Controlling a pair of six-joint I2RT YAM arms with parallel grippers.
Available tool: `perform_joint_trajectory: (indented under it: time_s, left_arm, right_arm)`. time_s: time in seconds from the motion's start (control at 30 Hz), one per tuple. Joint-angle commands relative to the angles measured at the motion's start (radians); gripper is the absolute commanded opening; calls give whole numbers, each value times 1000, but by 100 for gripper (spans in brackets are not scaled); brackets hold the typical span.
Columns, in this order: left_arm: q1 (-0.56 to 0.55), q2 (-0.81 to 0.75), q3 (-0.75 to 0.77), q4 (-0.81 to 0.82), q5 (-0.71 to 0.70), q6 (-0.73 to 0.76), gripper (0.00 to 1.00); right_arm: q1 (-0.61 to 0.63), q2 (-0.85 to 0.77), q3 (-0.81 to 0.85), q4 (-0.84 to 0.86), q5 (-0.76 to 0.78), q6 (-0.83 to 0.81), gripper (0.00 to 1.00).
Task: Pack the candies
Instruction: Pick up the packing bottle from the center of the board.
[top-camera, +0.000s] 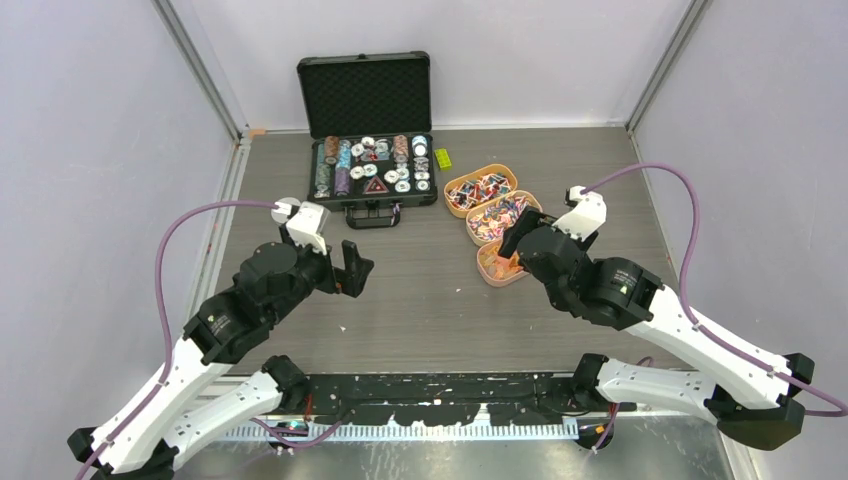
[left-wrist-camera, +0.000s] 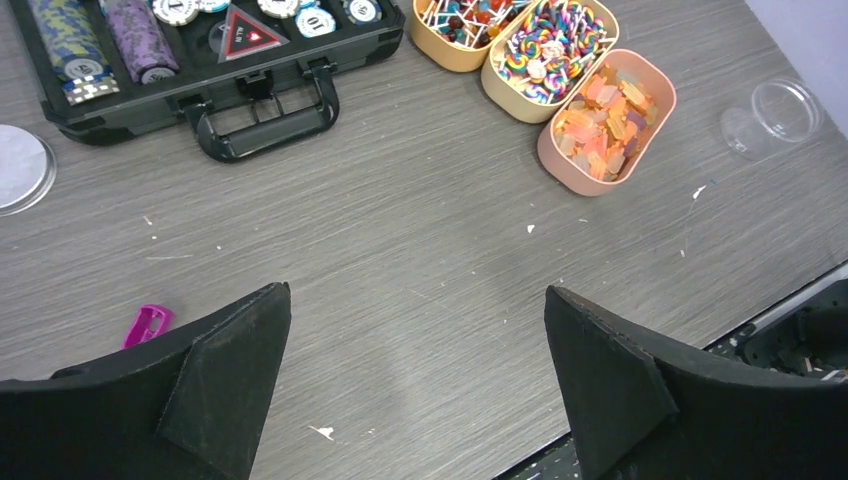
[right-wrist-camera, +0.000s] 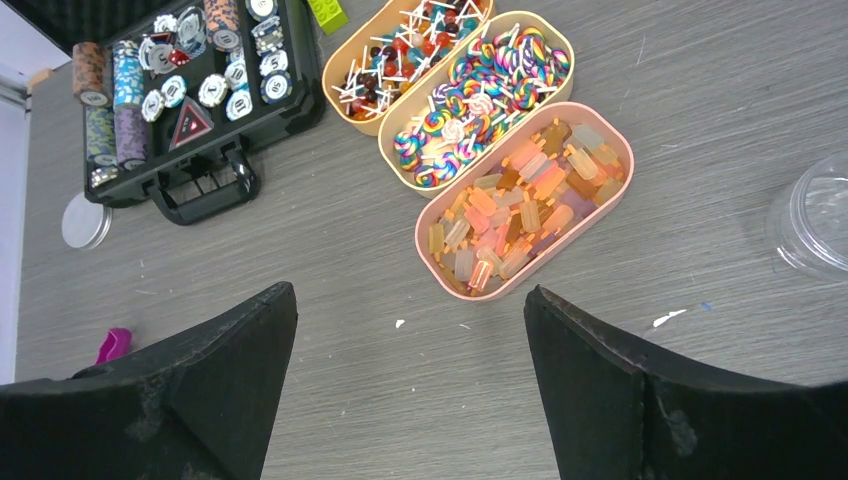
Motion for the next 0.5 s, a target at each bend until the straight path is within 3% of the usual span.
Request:
perform_joint_trajectory:
  time_s: [0.0,0.23,0.47]
  left_arm:
    - [-2,-9,-9,42,-36,43,100]
    - [-2,-24,-33,38,-92,98,100]
    - [-2,-52,-62,33,-141,127,98]
  right_arm:
    - [5,-12,29,6,55,56,88]
    - [5,-18,6,24,124,94,88]
    - [-15,106,62,-30,290,52,83]
